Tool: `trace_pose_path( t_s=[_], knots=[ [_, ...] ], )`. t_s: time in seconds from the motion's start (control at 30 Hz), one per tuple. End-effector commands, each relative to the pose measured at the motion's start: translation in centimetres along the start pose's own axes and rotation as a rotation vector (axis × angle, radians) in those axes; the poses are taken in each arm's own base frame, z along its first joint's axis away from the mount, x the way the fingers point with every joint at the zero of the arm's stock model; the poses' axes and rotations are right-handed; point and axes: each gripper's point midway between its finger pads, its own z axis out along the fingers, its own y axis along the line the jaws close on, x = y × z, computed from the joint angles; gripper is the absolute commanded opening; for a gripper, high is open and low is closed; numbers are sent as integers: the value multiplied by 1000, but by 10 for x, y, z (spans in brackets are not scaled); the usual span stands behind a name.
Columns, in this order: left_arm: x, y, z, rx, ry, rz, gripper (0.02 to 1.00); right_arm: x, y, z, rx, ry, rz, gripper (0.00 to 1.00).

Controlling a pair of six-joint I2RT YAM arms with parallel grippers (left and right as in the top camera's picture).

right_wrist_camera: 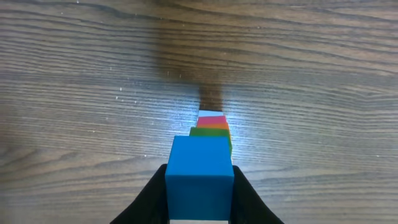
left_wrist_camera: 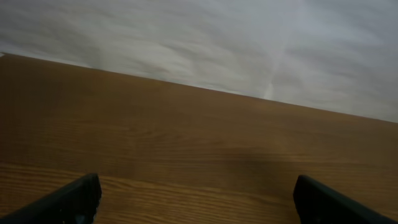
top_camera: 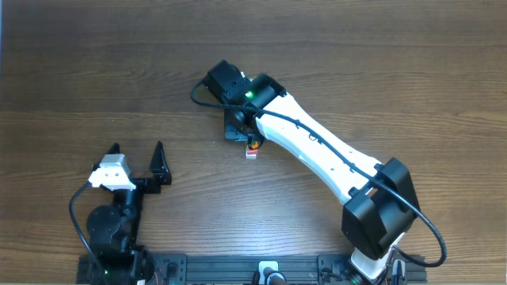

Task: Stack Cubes

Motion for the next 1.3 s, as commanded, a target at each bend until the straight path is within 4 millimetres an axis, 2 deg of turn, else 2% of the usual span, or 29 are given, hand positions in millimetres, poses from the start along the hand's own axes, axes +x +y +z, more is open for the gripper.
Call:
trace_pose_path(
  t_s=[0.03,0.47,0.77,1.3],
  knots=[
    [1,0,0,4,-1,14,1000,-2,6,-5,-4,-5,-14,12],
    [1,0,0,4,-1,14,1000,5,4,-3,16,21,-20,12],
    [1,0,0,4,-2,14,1000,9,5,7,33,42,-27,9],
    [1,0,0,4,-1,14,1000,11,3,8,41,51,-28,14]
  ],
)
